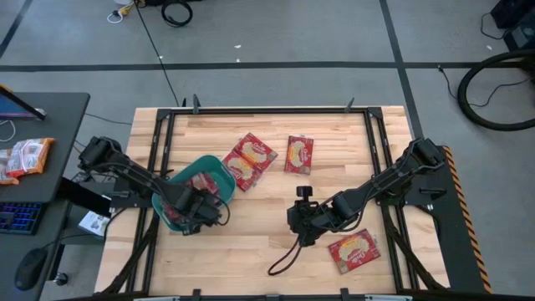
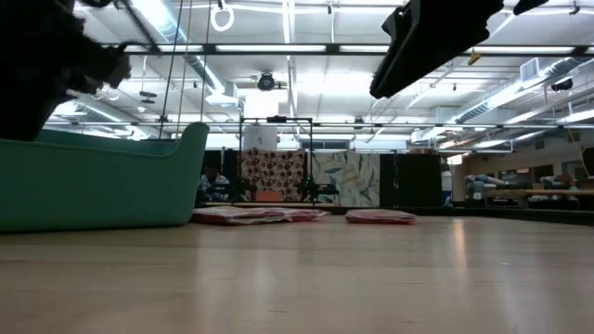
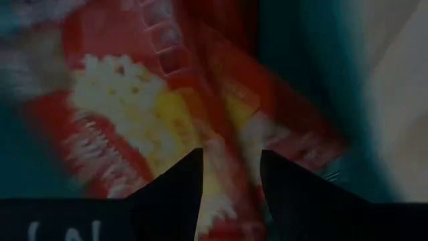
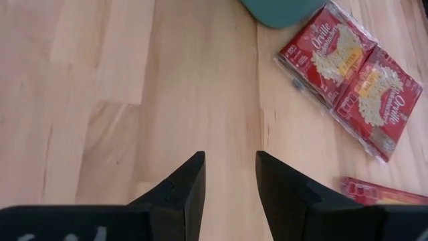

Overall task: Sort popcorn bags into baskets
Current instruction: Put the red popcorn bag into the green bin

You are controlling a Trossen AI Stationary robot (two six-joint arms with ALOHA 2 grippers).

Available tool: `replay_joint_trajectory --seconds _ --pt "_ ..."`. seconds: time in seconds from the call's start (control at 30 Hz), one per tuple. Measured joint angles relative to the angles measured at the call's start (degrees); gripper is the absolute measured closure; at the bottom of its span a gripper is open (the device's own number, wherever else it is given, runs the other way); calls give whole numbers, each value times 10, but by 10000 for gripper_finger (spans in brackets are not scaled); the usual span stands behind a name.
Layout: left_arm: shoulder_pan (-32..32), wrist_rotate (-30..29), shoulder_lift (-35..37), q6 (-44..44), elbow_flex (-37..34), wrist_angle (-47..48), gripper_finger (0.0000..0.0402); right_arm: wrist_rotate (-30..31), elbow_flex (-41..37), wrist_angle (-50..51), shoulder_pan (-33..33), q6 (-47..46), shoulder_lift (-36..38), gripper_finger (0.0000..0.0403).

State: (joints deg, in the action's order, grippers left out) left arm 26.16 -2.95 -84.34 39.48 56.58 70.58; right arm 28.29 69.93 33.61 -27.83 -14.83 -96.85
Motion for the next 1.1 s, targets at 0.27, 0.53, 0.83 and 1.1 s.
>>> replay_joint_trajectory --seconds 0.27,0.53,0.83,1.1 --pt "15 -80 1 -2 91 -19 248 -14 -16 34 40 22 1 266" --pt "27 -186 2 -26 90 -75 249 -71 -85 -20 112 61 6 266" --pt "2 -205 104 -88 28 -155 273 -96 -145 -64 208 103 33 266" --pt "-17 -233 178 -137 -41 -233 284 -76 -147 -46 234 136 26 266"
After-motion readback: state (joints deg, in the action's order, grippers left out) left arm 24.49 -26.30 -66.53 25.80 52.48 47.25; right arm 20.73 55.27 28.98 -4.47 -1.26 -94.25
